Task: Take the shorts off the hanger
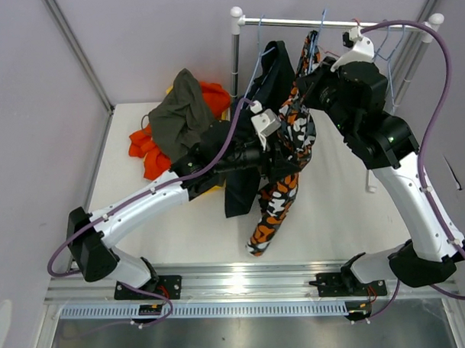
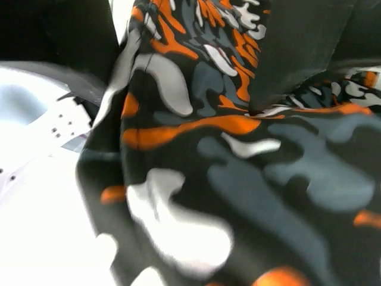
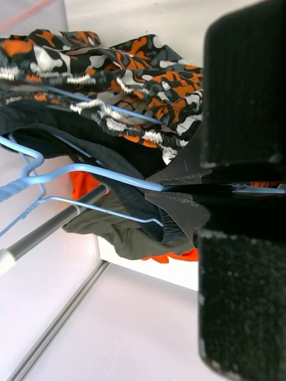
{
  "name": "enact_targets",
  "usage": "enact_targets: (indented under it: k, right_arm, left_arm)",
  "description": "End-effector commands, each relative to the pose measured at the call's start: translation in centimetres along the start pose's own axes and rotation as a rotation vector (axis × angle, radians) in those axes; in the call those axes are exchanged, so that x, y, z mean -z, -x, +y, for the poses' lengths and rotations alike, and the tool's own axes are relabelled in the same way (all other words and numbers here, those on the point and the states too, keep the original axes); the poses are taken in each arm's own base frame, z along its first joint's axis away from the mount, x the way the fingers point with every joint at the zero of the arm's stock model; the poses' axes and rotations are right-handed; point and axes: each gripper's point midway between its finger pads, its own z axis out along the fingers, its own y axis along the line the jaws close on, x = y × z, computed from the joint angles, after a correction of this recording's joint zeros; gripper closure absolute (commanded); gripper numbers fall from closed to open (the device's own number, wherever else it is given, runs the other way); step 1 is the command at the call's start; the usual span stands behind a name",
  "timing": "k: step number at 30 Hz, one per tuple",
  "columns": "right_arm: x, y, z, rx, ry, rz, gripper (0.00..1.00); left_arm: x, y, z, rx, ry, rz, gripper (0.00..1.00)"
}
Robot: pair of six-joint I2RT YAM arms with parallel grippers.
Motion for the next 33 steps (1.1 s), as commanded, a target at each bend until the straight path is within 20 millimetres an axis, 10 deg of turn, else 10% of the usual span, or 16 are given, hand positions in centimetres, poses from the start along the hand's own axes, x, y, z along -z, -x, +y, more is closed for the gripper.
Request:
enact_targets:
  k: [1, 3, 18, 22, 23, 31, 33]
  right_arm:
    - [1.2, 2.8, 0.9, -0.053, 0.032, -0.093, 1.0]
    - [1.4, 2.9, 0.8, -0.053, 0.032, -0.1, 1.0]
    - [1.0, 8.1, 0.2, -0.007, -0.023, -0.184, 1.0]
    - [2.6, 6.7, 0.3, -0.042, -0.005, -0.144, 1.0]
    - [2.7, 5.3, -0.1, -0.04, -0.014, -0.109, 1.0]
    - [7.9, 1.0, -1.1, -0.178, 0.021, 0.019, 1.0]
    - [8.8, 0.5, -1.3, -0.188, 0.023, 0.049, 1.0]
  left_arm:
    - [-0.8, 3.2, -1.5, -0.055, -0.032, -0.09, 0.71]
    - [-1.2, 2.1, -1.2, -0.042, -0.001, -0.068, 1.0]
    - [2.1, -9.0, -13.3, 0.02, -0.154, -0.017, 1.0]
    - [0.7, -7.1, -11.8, -0.037, -0.065, -0.033, 1.0]
    - [-0.1, -7.9, -9.8, -0.046, 0.037, 0.004, 1.0]
    - [-4.1, 4.7, 1.7, -0.029, 0.439, -0.075, 1.0]
    - [-4.5, 3.9, 5.3, -0.012, 0.532, -0.014, 1.0]
